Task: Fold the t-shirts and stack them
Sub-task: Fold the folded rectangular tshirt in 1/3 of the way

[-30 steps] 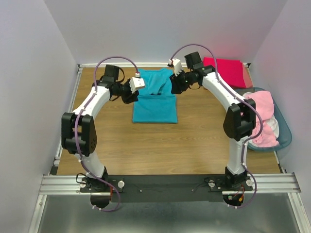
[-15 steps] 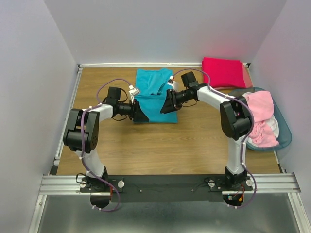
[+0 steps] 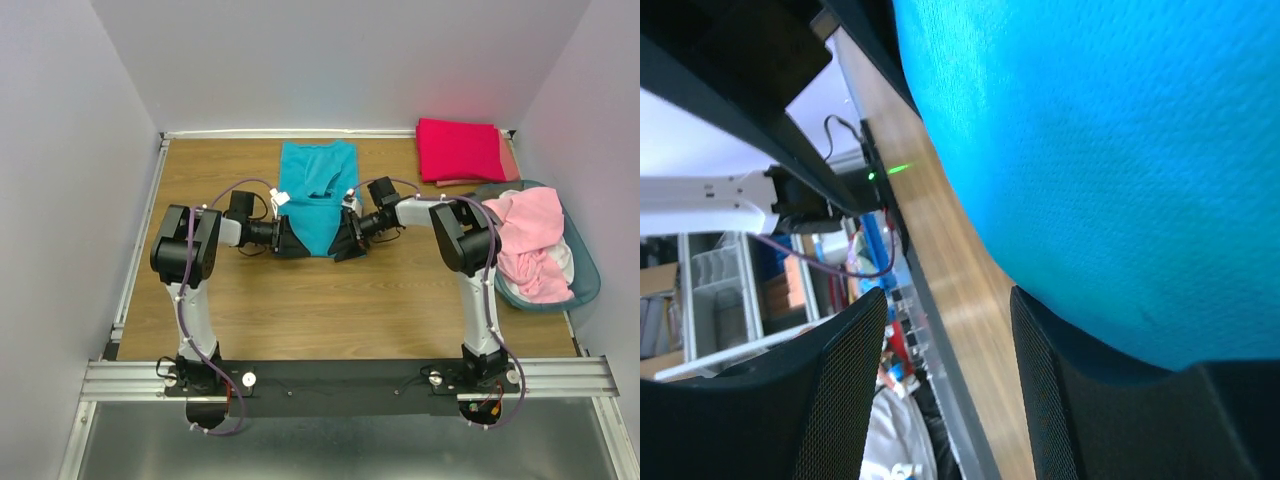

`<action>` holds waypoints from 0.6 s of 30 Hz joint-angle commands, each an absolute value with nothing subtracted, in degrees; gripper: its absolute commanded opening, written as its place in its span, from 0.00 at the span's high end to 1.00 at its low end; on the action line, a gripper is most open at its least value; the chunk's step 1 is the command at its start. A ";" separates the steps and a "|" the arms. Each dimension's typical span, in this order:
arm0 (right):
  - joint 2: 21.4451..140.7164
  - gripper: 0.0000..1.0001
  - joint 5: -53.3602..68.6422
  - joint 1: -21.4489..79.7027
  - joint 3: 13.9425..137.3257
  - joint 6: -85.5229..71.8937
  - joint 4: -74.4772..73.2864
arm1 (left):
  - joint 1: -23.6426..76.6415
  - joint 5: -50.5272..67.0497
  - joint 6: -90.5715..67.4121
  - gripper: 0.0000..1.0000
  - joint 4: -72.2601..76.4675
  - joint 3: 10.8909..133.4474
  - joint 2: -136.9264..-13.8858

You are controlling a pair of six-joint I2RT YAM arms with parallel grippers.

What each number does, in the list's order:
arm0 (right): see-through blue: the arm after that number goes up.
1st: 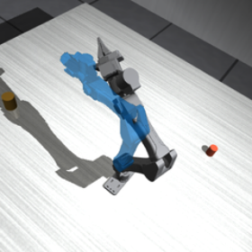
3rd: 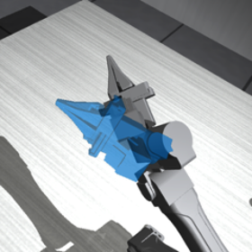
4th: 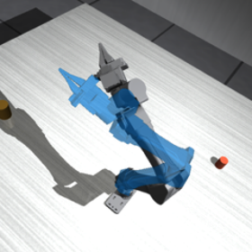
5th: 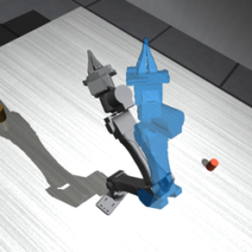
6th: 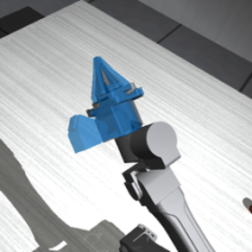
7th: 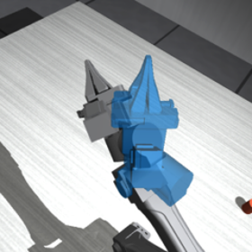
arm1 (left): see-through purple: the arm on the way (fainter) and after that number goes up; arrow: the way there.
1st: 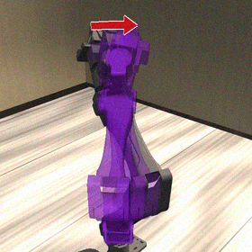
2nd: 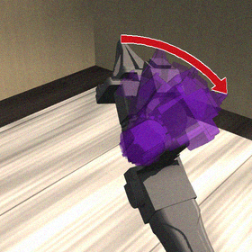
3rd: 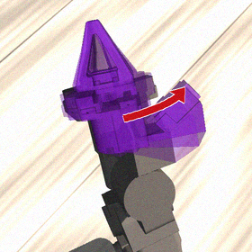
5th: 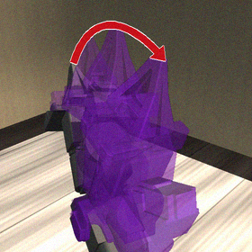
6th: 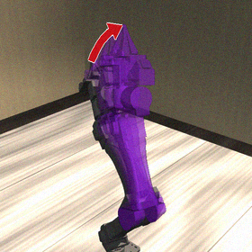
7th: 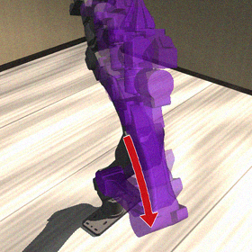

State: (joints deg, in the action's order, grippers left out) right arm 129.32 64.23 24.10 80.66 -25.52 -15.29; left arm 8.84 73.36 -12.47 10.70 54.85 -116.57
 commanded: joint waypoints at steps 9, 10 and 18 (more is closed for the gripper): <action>129.30 0.38 64.51 19.34 73.48 -22.41 -14.50 | 3.60 73.83 3.13 0.39 -3.32 53.62 -121.65; 128.94 0.38 64.51 19.16 73.39 -22.41 -14.59 | 3.52 73.65 4.21 0.39 -4.38 53.53 -121.29; 118.49 0.38 65.74 19.25 72.60 -22.41 -16.61 | 2.55 72.77 20.90 0.39 -20.02 54.84 -112.44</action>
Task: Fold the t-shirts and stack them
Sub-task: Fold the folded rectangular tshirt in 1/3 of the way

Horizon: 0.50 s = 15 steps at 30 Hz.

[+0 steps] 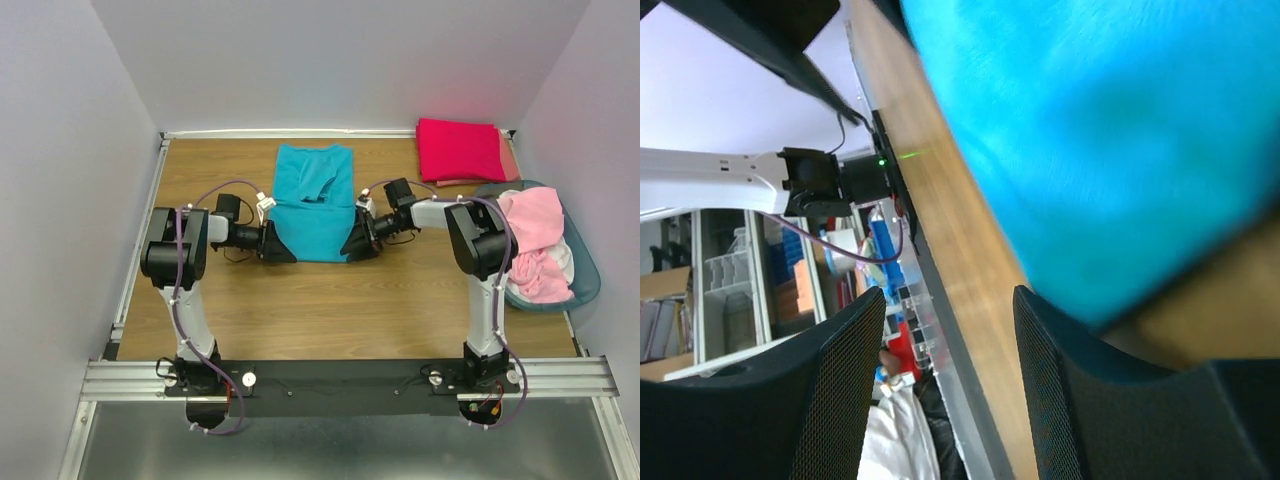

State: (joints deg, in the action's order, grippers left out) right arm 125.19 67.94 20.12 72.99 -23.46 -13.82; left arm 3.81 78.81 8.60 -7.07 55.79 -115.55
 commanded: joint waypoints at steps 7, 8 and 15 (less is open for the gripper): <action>108.38 0.39 54.16 19.42 80.32 -7.44 -30.30 | 2.55 67.86 28.65 0.36 -28.73 57.21 -97.05; 107.93 0.39 51.44 20.29 82.16 -4.34 -34.32 | 2.55 64.98 29.61 0.36 -29.26 57.83 -95.64; 105.03 0.47 23.78 29.08 82.44 11.85 -37.71 | 3.07 46.95 49.37 0.45 -32.16 58.45 -84.92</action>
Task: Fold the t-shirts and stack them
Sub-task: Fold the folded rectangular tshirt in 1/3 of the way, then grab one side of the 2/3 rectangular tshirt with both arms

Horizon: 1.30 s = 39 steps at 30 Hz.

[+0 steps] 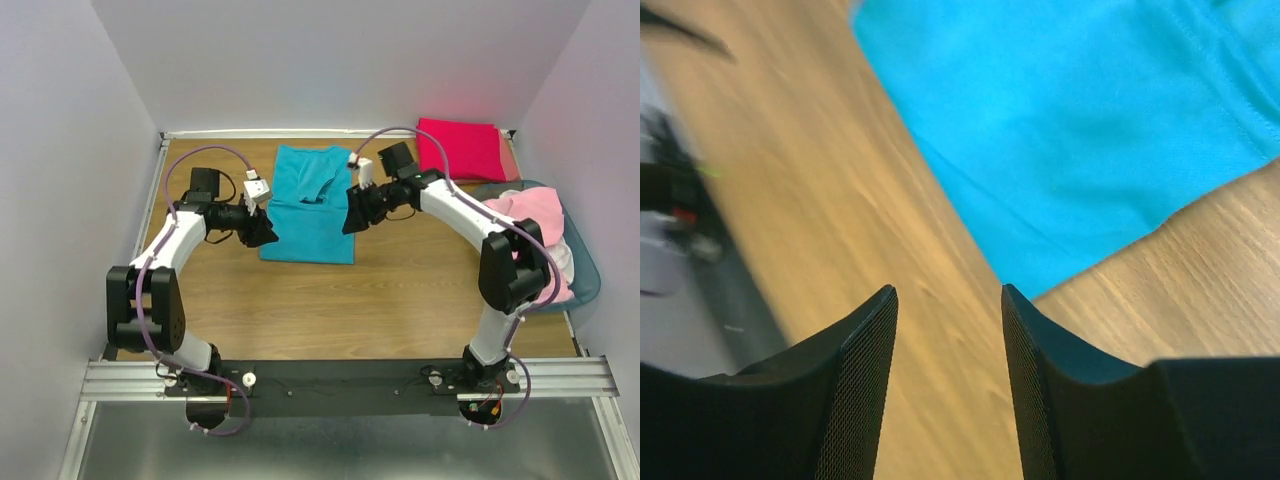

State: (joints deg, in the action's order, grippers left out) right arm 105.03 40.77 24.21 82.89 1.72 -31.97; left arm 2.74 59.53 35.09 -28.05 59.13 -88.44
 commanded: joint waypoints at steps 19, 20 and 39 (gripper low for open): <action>111.44 0.56 4.39 43.15 75.24 22.94 -27.42 | 8.96 31.82 83.23 0.48 -23.56 45.09 -83.67; 111.53 0.57 4.48 43.15 74.89 23.03 -27.33 | 9.14 31.82 83.32 0.48 -23.29 45.00 -83.93; 111.88 0.77 3.34 43.16 69.96 25.66 -25.31 | 13.18 26.37 85.61 0.54 -23.12 44.65 -90.87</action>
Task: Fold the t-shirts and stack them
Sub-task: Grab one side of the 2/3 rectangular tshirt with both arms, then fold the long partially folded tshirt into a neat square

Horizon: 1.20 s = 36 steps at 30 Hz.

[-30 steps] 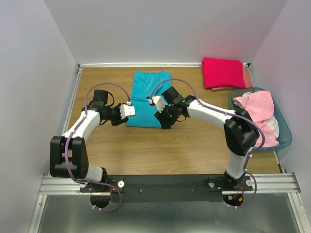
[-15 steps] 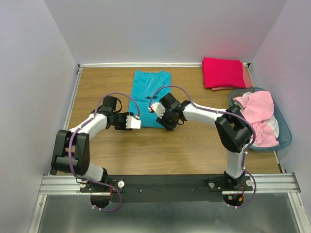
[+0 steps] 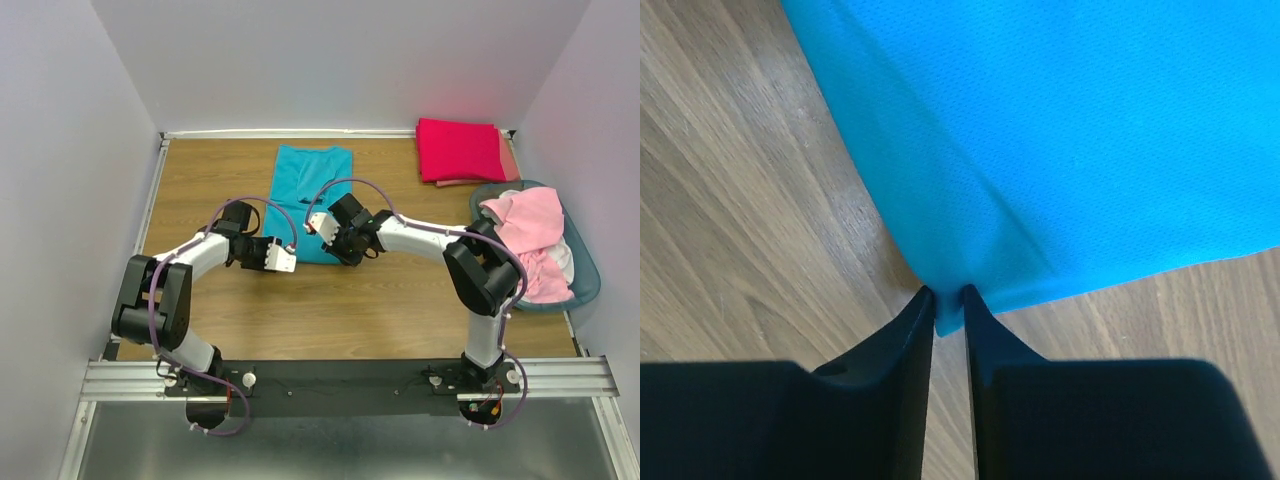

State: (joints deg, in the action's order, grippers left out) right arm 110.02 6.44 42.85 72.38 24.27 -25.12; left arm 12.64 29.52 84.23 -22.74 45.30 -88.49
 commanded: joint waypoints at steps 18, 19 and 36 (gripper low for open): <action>104.24 0.99 8.87 35.07 78.74 31.99 -32.51 | 14.41 30.41 79.63 1.00 -35.68 60.29 -87.90; 103.54 0.99 9.49 35.16 78.92 32.60 -33.74 | 14.85 30.50 79.45 1.00 -36.47 60.29 -87.46; 80.60 0.99 24.87 39.46 69.16 33.67 -60.81 | 29.53 38.93 74.80 1.00 -63.79 56.42 -65.83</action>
State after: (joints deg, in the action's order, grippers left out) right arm 85.32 19.44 38.20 69.23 34.17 -51.59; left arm 28.51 33.56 76.99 -53.28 54.92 -67.85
